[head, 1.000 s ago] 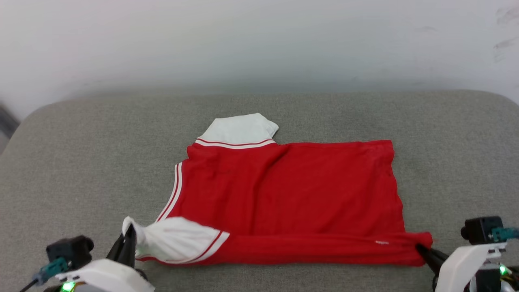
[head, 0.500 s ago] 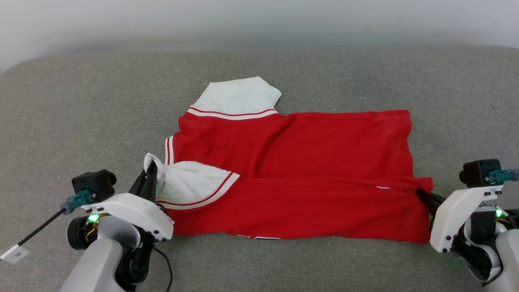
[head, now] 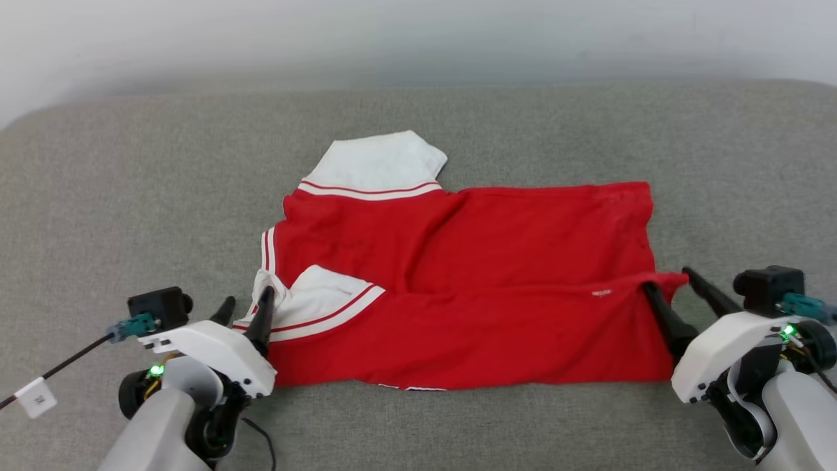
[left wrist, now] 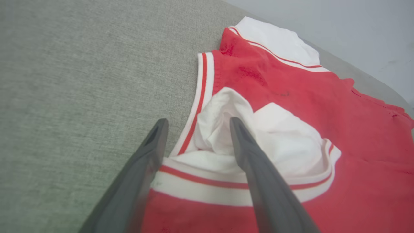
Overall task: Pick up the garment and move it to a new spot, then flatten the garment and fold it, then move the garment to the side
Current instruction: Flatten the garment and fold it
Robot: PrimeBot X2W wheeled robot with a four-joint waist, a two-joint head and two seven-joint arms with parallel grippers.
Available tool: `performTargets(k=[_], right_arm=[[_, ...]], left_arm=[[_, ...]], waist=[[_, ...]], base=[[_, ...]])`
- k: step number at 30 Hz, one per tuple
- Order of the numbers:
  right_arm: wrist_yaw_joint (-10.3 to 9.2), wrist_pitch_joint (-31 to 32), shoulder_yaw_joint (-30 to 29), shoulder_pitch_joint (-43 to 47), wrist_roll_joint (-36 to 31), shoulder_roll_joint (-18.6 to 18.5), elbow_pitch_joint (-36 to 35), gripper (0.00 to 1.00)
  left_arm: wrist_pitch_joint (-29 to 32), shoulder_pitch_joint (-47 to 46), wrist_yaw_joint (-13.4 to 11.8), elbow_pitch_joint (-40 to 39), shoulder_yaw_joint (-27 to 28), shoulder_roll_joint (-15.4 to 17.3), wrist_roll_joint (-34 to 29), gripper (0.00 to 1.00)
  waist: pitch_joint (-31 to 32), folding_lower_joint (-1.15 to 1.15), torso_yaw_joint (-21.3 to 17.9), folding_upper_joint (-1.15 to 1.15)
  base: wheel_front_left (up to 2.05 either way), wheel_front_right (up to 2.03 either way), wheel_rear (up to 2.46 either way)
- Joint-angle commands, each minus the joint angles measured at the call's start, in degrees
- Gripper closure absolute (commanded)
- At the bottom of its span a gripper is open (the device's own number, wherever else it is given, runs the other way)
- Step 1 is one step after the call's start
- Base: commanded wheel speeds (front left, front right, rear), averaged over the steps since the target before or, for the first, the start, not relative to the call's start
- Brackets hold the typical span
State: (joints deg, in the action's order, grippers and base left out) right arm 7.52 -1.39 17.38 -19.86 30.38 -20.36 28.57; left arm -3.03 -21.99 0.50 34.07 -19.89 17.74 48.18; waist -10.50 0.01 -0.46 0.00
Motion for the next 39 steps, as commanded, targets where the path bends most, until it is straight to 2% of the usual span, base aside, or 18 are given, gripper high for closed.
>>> performTargets(k=[1,4,7,13,21,24,26,32,36,37,38,39], right_arm=[[-0.06,-1.66,0.13,0.63,-0.21,-0.32,-0.48,0.00],[-0.06,-8.88,0.01,1.91,-1.62,-0.89,-1.44,0.00],[-0.06,-11.30,-0.96,3.35,-2.30,-0.78,-2.32,0.00],[-0.06,-8.73,-2.55,7.03,-1.72,0.38,-2.63,0.00],[-0.06,-5.79,-5.29,11.43,-3.35,1.93,-7.62,0.00],[-0.06,-4.83,-5.64,11.77,-3.94,2.89,-9.43,0.00],[-0.06,-4.45,-5.62,11.37,-4.37,3.42,-10.57,0.00],[-0.05,-4.34,-5.86,9.58,-5.07,4.35,-12.96,0.00],[-0.06,-4.57,-5.79,8.69,-5.33,4.72,-13.50,0.00],[-0.06,-4.59,-5.83,8.61,-5.37,4.74,-13.57,0.00],[-0.06,-4.57,-5.86,8.52,-5.30,4.74,-13.62,0.00],[-0.05,-4.61,-5.92,8.48,-5.20,4.70,-13.66,0.00]], left_arm=[[-0.42,-0.31,0.21,-0.05,0.25,0.38,0.15,0.00],[0.15,0.70,0.77,-0.68,0.57,2.36,0.15,0.00],[2.46,1.24,0.86,-2.62,0.68,4.95,0.32,0.00],[11.21,2.14,-1.32,-9.48,-0.16,11.29,-0.49,0.00],[31.06,5.33,-4.14,-16.88,-5.02,17.77,0.77,0.00],[37.32,6.57,-5.60,-17.71,-5.83,18.90,2.66,0.00],[39.16,6.18,-6.15,-17.66,-5.98,19.83,2.62,0.00],[42.38,4.56,-6.55,-14.78,-6.95,18.61,3.73,0.00],[44.30,4.85,-6.06,-11.33,-7.95,15.63,5.63,0.00],[44.59,5.09,-5.84,-10.68,-8.16,14.60,6.37,0.57],[44.60,5.36,-5.65,-10.13,-8.38,13.67,6.82,0.81],[44.15,5.74,-5.35,-9.72,-8.42,12.83,7.26,1.00]], waist=[[1.07,-0.01,-0.46,0.00],[3.04,-0.01,-1.08,0.00],[4.47,-0.01,-1.53,0.00],[6.04,-0.01,-1.94,0.00],[6.24,-0.01,-3.56,0.00],[5.32,-0.01,-4.62,0.00],[4.38,-0.01,-5.39,0.00],[0.53,-0.01,-6.72,0.00],[-1.36,-0.01,-7.05,0.00],[-1.60,-0.01,-7.02,0.00],[-1.74,-0.01,-6.97,0.00],[-1.79,-0.01,-6.91,0.00]], base=[[0.00,0.00,0.00],[0.00,0.00,0.00],[0.00,0.00,0.00],[0.00,0.00,0.00],[0.00,0.00,0.00],[0.00,0.00,0.00],[0.00,0.00,0.00],[0.00,0.00,0.00],[0.00,0.00,0.00],[0.00,0.00,0.00],[0.00,0.00,0.00],[0.00,0.00,0.00]])
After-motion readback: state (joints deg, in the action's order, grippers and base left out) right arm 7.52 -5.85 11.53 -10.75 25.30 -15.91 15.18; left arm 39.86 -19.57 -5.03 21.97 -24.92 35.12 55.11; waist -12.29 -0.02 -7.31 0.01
